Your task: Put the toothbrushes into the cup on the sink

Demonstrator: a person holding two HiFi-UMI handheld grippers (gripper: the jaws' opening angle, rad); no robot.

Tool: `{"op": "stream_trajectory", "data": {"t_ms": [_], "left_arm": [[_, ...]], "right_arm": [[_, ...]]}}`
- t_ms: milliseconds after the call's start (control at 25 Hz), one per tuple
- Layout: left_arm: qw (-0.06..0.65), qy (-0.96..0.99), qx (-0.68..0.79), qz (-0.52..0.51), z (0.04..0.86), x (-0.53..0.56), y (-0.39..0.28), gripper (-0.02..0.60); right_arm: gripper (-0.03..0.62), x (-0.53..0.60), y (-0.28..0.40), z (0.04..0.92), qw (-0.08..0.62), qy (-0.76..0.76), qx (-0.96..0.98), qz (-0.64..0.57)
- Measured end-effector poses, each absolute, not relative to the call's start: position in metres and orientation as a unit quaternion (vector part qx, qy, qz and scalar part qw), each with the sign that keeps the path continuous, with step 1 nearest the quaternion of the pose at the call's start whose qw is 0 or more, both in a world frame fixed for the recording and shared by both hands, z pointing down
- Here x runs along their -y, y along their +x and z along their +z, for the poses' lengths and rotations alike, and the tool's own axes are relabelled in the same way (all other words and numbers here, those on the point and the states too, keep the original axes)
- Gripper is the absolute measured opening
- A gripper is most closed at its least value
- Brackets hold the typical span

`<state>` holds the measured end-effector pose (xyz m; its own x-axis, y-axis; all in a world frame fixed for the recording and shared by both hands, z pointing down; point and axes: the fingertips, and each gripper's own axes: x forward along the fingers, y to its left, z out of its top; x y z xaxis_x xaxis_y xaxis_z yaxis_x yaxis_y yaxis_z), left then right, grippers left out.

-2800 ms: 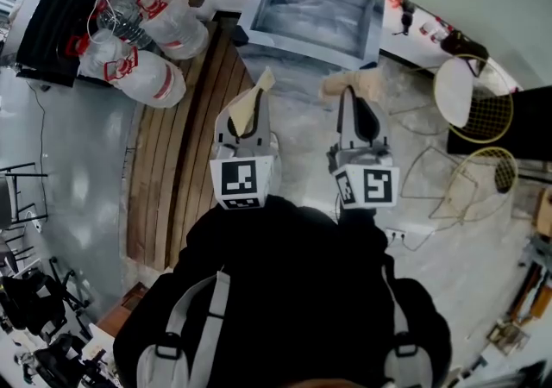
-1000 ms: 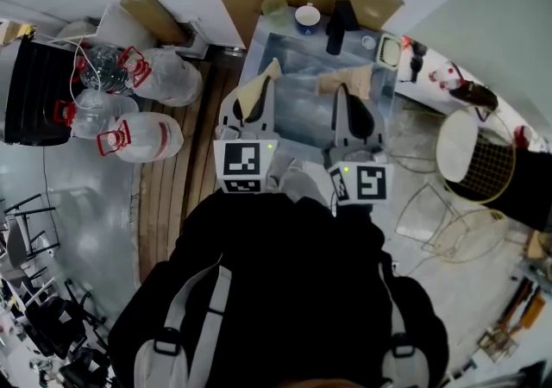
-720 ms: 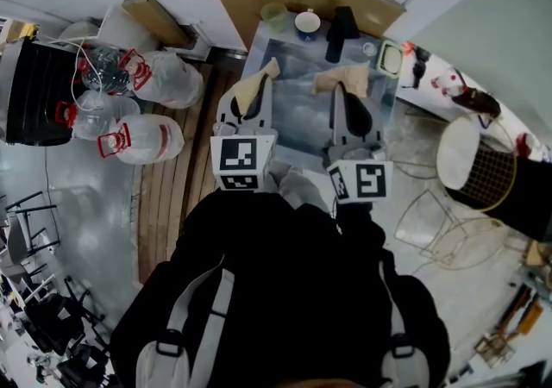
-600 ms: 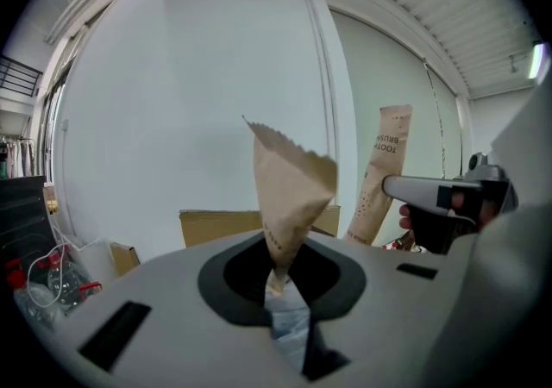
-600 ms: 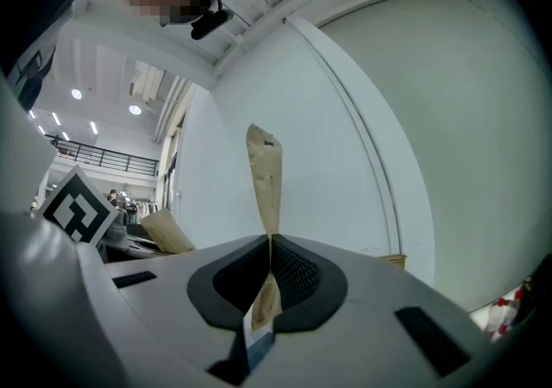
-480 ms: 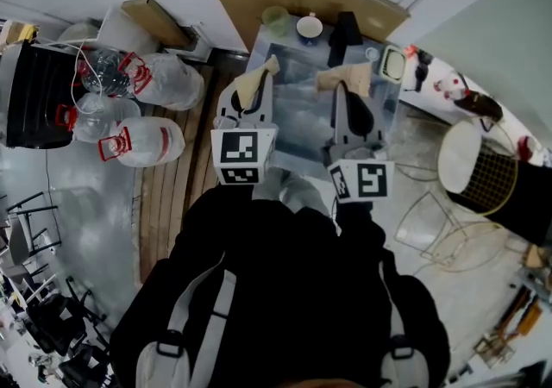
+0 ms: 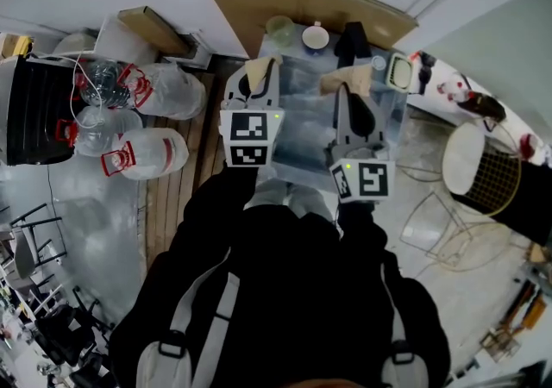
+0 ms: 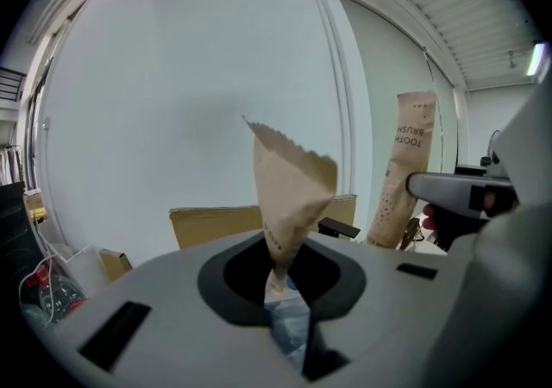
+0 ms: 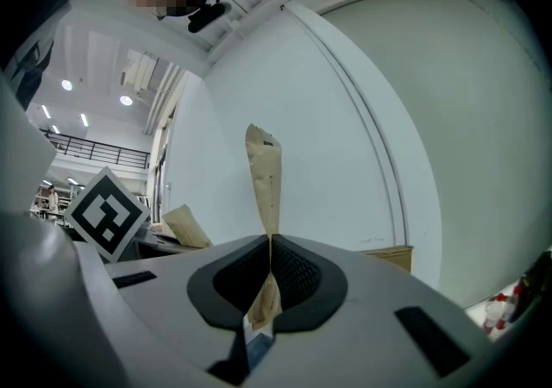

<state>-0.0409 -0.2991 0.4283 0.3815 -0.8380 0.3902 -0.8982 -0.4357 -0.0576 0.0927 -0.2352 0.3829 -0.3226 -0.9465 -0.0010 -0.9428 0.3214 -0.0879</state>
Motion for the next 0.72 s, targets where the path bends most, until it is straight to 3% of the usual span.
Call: {"op": "stream_trajectory", "data": {"t_ms": [720], "left_arm": [[0.084, 0.834, 0.511, 0.191, 0.48, 0.404, -0.042, 0.032]], "right_arm": [[0.006, 0.26, 0.085, 0.408, 0.0, -0.609, -0.793, -0.038]]}}
